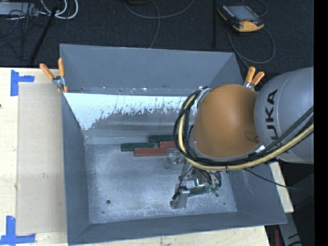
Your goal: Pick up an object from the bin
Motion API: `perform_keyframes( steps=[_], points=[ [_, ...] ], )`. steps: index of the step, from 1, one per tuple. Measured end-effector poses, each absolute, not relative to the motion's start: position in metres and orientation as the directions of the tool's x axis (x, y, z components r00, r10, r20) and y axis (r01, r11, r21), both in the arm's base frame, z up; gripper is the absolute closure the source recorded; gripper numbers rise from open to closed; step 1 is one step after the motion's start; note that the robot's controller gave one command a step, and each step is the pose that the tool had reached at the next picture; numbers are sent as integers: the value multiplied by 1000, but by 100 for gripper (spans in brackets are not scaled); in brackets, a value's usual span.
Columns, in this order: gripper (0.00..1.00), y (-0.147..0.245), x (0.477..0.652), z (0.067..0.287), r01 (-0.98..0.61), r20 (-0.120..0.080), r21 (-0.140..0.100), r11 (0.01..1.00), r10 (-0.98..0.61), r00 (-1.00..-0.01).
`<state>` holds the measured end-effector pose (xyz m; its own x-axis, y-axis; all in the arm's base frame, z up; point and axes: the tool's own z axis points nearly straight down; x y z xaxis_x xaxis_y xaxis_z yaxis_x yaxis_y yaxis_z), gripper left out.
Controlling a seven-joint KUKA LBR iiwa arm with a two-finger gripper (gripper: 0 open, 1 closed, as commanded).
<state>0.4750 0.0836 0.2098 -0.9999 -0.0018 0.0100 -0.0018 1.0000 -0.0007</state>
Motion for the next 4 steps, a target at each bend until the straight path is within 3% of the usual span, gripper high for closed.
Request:
perform_keyframes(
  steps=[1,2,3,4],
  points=[
    [0,74,529,163,87,1,-1,996,87,-996],
    [0,88,609,115,48,-1,0,999,48,-999],
    [0,70,608,70,193,-3,2,981,193,-981],
    [100,70,611,75,195,-9,4,981,195,-981]
  ],
)
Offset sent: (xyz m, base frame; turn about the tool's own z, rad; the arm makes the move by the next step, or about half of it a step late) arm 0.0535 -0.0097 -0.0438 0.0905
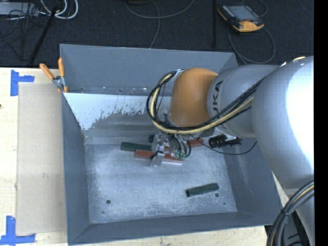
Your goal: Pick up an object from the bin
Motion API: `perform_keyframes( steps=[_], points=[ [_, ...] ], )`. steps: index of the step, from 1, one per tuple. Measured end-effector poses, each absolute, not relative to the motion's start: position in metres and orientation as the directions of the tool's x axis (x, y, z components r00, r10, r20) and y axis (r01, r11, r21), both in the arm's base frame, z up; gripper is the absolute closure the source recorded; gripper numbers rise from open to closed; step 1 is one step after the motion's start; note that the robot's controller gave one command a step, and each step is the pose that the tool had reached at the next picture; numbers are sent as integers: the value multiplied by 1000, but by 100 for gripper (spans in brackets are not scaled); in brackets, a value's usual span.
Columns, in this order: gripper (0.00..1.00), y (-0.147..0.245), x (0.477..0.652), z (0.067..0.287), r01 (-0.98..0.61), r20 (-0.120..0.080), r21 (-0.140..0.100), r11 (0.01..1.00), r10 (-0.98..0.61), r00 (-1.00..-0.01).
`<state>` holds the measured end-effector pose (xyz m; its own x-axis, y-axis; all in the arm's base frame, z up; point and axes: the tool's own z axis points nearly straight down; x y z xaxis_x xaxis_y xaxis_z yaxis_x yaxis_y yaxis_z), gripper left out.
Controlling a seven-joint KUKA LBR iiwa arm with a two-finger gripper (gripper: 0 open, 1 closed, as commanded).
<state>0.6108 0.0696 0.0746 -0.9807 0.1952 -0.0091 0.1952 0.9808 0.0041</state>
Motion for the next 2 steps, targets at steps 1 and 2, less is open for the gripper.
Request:
perform_keyframes(
  steps=[1,2],
  points=[
    [100,72,617,105,118,-4,0,993,118,-993],
    [0,72,616,103,120,-1,0,993,120,-993]
  ],
)
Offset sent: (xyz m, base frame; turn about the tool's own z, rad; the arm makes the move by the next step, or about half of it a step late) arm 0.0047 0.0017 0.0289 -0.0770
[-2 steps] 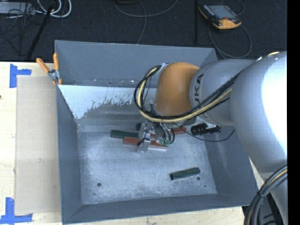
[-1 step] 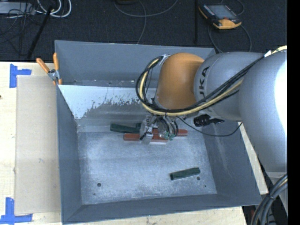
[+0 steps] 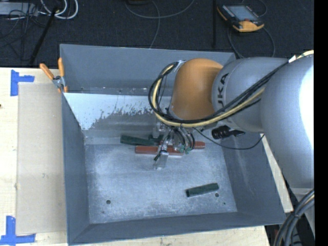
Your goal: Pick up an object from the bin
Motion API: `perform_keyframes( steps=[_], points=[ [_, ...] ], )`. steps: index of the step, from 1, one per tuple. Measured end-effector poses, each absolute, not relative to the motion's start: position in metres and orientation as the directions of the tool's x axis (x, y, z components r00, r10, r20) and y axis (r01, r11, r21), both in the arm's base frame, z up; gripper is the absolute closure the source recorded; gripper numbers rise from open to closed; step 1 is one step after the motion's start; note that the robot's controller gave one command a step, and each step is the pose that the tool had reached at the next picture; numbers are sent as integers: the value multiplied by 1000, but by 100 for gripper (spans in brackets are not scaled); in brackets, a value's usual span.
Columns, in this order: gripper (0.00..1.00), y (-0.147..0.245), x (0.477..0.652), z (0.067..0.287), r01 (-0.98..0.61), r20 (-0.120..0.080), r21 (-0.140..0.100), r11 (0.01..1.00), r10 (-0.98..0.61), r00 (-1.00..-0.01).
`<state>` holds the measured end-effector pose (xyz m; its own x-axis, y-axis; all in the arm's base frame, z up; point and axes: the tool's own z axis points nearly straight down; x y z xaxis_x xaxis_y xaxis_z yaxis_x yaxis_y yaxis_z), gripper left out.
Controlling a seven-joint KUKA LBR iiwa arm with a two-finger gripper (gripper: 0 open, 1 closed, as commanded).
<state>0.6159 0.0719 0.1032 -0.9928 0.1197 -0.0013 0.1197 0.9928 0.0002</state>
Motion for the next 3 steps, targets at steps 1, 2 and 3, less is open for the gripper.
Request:
perform_keyframes(
  steps=[1,2,3],
  points=[
    [0,56,619,70,271,-3,2,963,271,-963],
    [100,56,622,75,271,-11,4,963,271,-963],
    [100,18,601,76,322,-15,8,947,322,-947]
  ],
)
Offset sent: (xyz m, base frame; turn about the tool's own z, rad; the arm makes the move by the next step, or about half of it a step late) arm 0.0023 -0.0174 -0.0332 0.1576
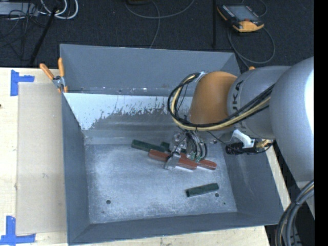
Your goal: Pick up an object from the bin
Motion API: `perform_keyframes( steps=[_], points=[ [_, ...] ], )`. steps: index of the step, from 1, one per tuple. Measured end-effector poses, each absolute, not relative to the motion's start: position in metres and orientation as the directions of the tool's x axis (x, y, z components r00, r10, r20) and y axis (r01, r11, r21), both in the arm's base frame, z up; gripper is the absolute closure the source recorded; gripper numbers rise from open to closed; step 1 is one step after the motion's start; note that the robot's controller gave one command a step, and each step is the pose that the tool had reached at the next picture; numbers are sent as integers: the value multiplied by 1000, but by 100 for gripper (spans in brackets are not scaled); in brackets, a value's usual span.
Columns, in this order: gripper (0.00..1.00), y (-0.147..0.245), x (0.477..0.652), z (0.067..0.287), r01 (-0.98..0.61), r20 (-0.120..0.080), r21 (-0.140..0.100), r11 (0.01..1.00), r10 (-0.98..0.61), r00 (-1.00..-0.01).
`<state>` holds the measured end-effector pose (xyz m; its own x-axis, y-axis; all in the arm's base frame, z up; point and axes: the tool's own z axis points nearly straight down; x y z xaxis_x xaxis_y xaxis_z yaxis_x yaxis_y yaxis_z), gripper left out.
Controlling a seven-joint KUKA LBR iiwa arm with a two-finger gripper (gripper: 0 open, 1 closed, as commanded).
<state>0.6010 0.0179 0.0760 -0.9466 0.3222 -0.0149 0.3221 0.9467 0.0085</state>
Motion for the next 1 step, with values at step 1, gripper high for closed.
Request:
perform_keyframes(
  steps=[1],
  points=[
    [100,33,604,76,-186,-20,-6,983,-186,-982]
  ],
)
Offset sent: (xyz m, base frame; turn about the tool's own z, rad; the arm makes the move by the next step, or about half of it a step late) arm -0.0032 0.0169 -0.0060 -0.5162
